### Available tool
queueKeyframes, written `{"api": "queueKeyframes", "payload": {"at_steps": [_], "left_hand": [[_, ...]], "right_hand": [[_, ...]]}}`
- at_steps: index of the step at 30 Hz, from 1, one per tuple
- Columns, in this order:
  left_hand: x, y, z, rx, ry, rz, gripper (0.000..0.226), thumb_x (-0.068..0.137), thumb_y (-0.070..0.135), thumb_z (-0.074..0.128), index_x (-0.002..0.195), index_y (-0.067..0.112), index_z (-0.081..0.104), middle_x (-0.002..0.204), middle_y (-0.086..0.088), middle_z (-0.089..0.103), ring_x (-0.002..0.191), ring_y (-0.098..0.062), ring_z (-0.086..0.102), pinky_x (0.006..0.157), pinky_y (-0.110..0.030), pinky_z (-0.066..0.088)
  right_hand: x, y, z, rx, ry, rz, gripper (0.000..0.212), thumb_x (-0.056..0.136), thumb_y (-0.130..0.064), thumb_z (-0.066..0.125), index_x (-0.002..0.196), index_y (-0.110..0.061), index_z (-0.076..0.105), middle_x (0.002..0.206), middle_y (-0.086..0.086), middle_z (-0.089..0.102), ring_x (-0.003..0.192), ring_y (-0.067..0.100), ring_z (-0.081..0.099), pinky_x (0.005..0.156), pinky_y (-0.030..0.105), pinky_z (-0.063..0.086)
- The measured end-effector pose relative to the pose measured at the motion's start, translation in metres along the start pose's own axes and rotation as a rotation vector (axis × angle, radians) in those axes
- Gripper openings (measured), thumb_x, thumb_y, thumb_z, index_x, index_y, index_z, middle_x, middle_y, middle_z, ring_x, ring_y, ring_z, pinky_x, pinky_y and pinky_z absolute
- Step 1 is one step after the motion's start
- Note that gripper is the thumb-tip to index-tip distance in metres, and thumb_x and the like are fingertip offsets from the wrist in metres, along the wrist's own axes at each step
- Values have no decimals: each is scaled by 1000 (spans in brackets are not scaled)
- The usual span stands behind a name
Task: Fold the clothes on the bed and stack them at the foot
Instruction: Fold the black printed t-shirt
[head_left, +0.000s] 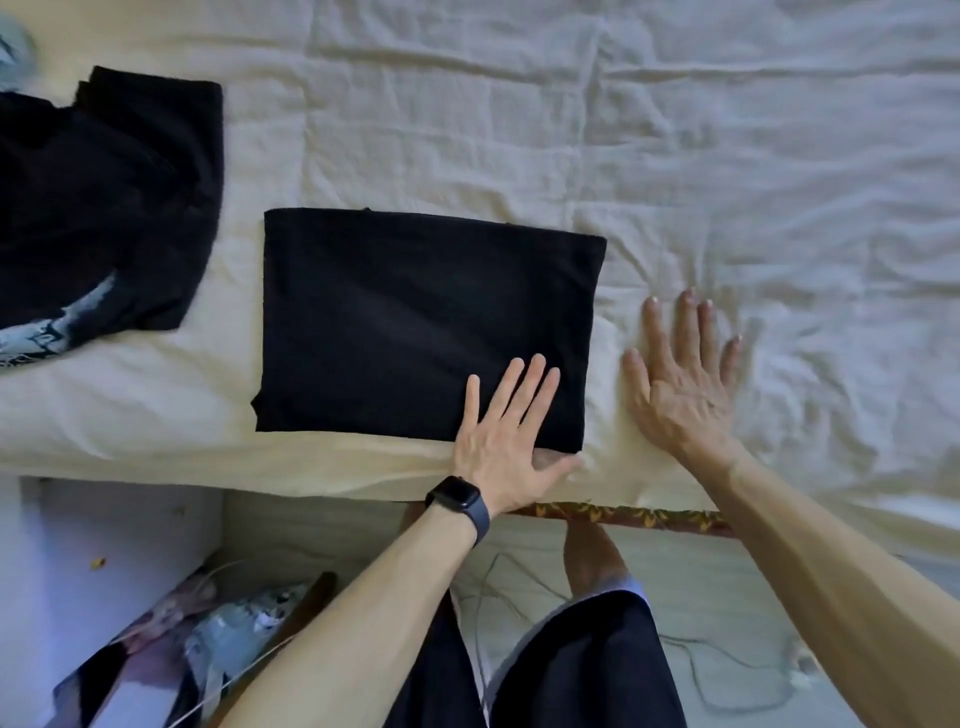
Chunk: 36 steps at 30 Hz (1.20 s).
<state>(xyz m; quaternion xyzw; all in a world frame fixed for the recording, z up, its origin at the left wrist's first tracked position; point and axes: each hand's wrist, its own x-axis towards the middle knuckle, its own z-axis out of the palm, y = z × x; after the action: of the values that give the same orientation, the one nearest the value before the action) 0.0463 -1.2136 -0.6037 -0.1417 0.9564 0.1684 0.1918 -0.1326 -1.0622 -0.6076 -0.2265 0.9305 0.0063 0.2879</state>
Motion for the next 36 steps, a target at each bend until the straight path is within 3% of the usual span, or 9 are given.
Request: {"api": "queueKeyframes", "payload": {"at_steps": [6, 9, 13, 16, 18, 23, 28, 32, 36], "left_hand": [[7, 14, -13, 149, 18, 24, 87, 88, 55, 60, 160, 26, 21, 165, -5, 26, 149, -24, 29, 118, -53, 29], [2, 20, -35, -57, 282, -5, 54, 80, 25, 82, 131, 17, 66, 112, -7, 66, 96, -28, 65, 76, -41, 57], [-1, 28, -70, -619, 439, -524, 20, 101, 34, 59, 112, 18, 65, 85, 10, 65, 74, -4, 58, 59, -11, 42], [-3, 25, -84, -891, 485, -778, 19, 102, 40, 54, 110, 24, 60, 87, 20, 60, 81, 8, 57, 62, -2, 38], [-4, 26, -88, -946, 478, -826, 24, 102, 39, 55, 115, 21, 63, 93, 23, 59, 88, 1, 57, 65, -2, 38], [-9, 31, -83, -959, 492, -817, 30, 100, 43, 57, 120, 21, 64, 94, 15, 63, 90, -2, 59, 69, -10, 40], [-20, 42, -83, -873, 518, -661, 21, 98, 38, 62, 110, 22, 67, 75, 15, 64, 76, 4, 59, 58, -9, 41], [-28, 40, -86, -869, 510, -611, 19, 99, 38, 61, 111, 23, 67, 83, 13, 69, 81, -3, 62, 62, -17, 46], [-36, 37, -87, -760, 461, -505, 23, 99, 38, 61, 117, 24, 68, 91, 12, 72, 82, -6, 65, 63, -23, 49]], "right_hand": [[-22, 20, 2, -72, -26, -94, 68, 103, -61, 13, 162, -35, -8, 171, 2, -15, 156, 19, -18, 124, 45, -14], [-20, 22, -17, -51, -91, -126, 69, 103, -61, 22, 163, -34, -2, 171, 4, -9, 157, 23, -10, 126, 46, -7], [-16, 14, -53, 91, -125, -136, 63, 100, -59, 42, 154, -29, 32, 165, 6, 26, 149, 31, 29, 116, 47, 30], [-4, -5, -82, 543, -198, -15, 57, 97, -60, 52, 139, -22, 55, 136, -3, 61, 114, 15, 59, 81, 28, 48], [9, -25, -95, 848, -324, 84, 53, 95, -57, 60, 130, -18, 61, 124, -2, 68, 108, 15, 66, 86, 33, 56], [43, -68, -98, 1116, -538, 143, 52, 94, -55, 65, 119, -8, 64, 109, 1, 69, 92, 17, 71, 83, 30, 57], [58, -95, -88, 1177, -507, 267, 21, 95, -32, 70, 99, -12, 69, 91, 5, 76, 73, 15, 76, 59, 25, 59], [60, -99, -85, 1057, -442, 323, 7, 94, -18, 61, 93, -13, 67, 92, 6, 74, 76, 19, 73, 69, 32, 63], [58, -111, -100, 1061, -367, 323, 42, 75, -59, 68, 93, -21, 68, 78, -4, 77, 70, 18, 75, 66, 37, 62]]}}
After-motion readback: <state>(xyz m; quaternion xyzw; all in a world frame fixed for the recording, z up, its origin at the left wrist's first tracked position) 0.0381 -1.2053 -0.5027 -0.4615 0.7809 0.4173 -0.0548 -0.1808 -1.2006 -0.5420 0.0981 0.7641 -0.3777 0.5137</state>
